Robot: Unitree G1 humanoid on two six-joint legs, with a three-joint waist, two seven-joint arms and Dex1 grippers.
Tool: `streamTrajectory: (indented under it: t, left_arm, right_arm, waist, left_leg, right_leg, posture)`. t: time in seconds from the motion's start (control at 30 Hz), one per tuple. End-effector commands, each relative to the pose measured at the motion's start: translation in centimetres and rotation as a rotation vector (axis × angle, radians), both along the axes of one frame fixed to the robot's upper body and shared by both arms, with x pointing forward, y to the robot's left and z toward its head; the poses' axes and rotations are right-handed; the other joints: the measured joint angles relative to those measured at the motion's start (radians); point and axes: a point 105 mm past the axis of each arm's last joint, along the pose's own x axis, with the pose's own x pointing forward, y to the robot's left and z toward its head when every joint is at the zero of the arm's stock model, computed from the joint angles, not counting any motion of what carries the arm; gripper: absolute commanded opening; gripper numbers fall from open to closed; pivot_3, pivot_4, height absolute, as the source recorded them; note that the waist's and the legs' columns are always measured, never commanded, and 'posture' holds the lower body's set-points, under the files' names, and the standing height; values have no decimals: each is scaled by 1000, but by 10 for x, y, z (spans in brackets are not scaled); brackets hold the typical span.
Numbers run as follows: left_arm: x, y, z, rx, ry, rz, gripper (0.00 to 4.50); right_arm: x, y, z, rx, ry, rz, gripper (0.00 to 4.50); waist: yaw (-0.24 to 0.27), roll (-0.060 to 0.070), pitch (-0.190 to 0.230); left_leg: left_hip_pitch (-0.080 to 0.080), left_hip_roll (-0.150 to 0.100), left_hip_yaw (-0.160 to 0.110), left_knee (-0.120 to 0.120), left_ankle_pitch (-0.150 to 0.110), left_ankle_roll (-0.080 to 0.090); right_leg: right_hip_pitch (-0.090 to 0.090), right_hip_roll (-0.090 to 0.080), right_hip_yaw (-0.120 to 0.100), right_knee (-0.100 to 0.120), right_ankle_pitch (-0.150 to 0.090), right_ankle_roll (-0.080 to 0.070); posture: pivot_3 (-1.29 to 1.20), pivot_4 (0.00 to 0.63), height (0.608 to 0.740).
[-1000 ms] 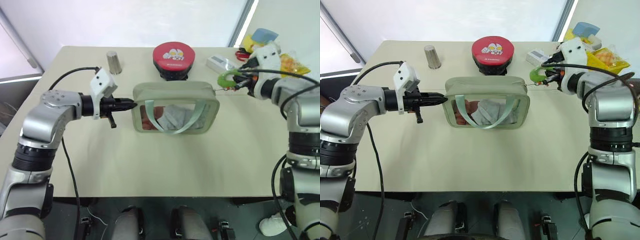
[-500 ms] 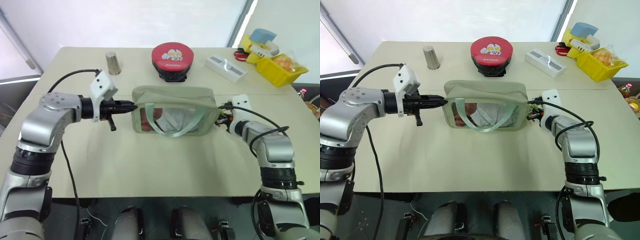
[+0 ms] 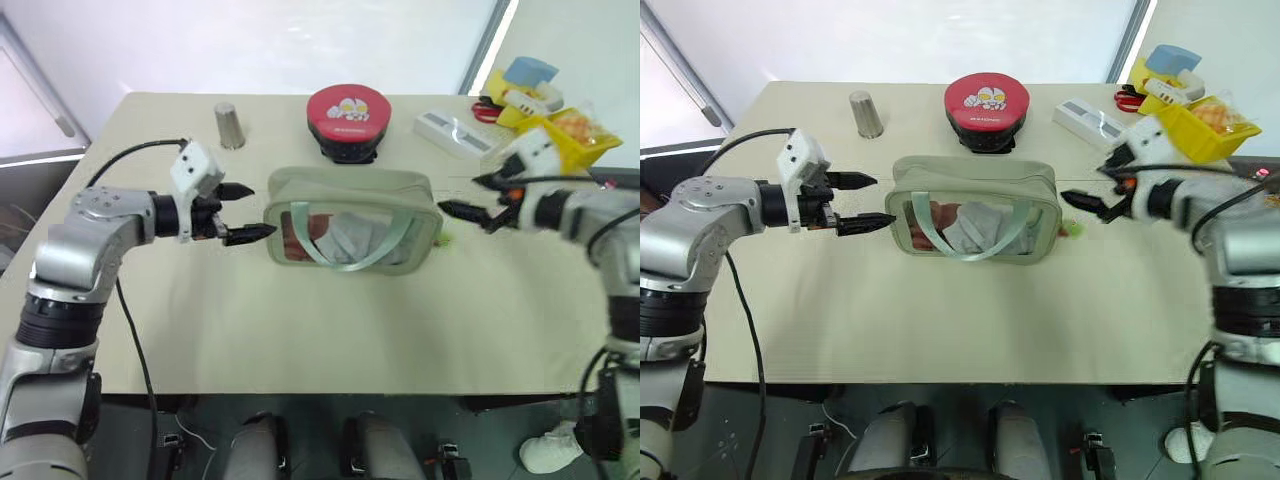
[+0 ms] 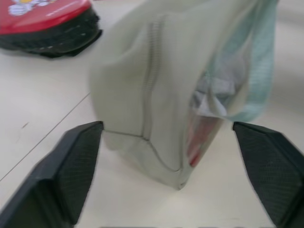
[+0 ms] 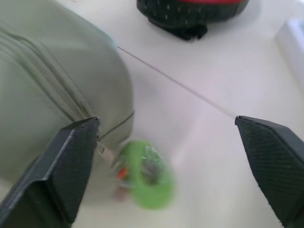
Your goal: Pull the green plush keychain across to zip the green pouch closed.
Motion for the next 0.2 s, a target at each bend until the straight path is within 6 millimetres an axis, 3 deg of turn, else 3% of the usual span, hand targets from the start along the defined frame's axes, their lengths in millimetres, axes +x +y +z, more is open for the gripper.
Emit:
streamTrajectory:
  t: [0.03,0.2]
  left_arm:
    - [-6,17,31,-17,-66,29,4466]
    - [-7,43,36,-1,-65,90,4466]
  right_arm:
    - [-29,13,25,-33,16,227,4491]
    - [-53,35,40,-33,36,377,4491]
  waist:
    - [-1,0,0]
    - [-7,0,0]
  left_leg:
    - [0,0,0,0,0,0]
    - [1,1,0,0,0,0]
  right_leg:
    - [0,0,0,0,0,0]
    - [0,0,0,0,0,0]
  posture:
    - [0,150,740]
    - [0,150,740]
